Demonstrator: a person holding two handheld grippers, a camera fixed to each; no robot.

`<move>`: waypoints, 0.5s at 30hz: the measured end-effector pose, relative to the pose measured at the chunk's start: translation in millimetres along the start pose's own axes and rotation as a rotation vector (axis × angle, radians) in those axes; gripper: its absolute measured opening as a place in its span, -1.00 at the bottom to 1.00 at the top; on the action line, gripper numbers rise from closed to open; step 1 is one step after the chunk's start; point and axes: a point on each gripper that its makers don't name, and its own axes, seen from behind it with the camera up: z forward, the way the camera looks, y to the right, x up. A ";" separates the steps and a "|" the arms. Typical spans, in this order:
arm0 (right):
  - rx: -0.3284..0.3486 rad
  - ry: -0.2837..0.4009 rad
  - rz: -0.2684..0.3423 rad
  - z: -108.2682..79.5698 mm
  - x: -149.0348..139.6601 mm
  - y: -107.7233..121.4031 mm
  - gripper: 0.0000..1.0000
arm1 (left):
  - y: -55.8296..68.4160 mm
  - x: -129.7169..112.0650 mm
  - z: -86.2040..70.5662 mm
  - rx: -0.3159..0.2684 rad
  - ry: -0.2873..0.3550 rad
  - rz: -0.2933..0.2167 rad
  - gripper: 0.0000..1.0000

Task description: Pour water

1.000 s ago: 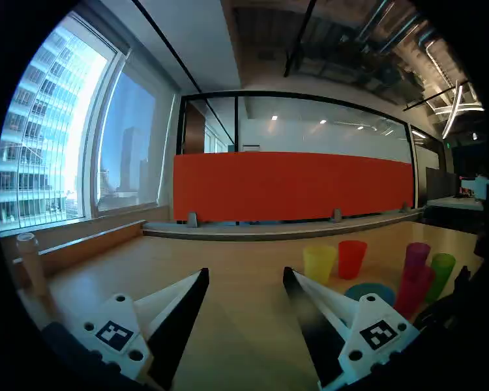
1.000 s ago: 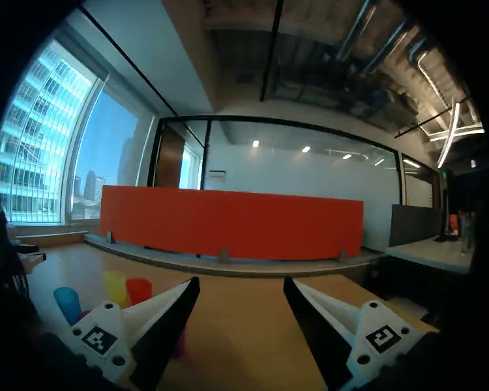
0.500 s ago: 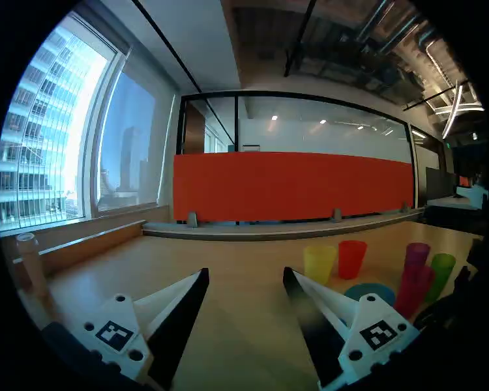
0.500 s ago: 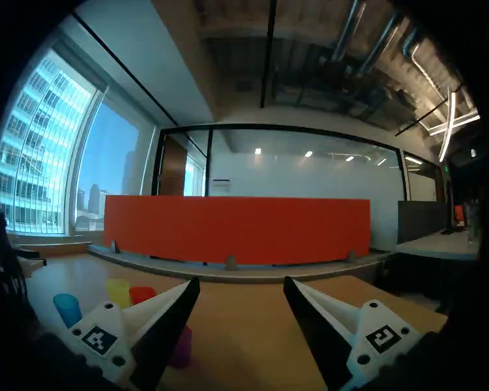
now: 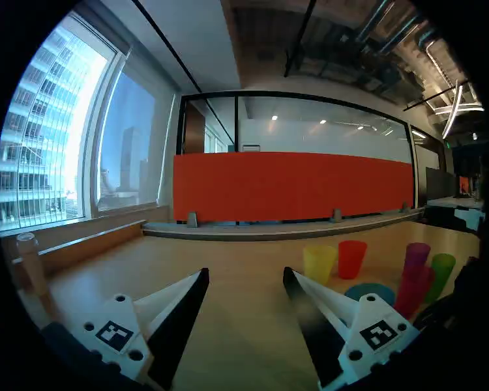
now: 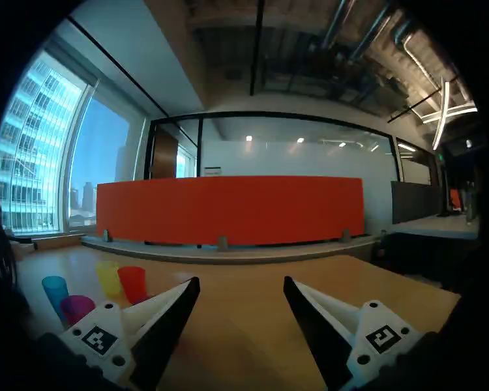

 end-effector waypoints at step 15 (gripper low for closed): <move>-0.005 -0.018 -0.007 1.9 -11.6 6.1 0.98 | 0.4 0.1 -0.6 0.000 0.000 0.000 0.68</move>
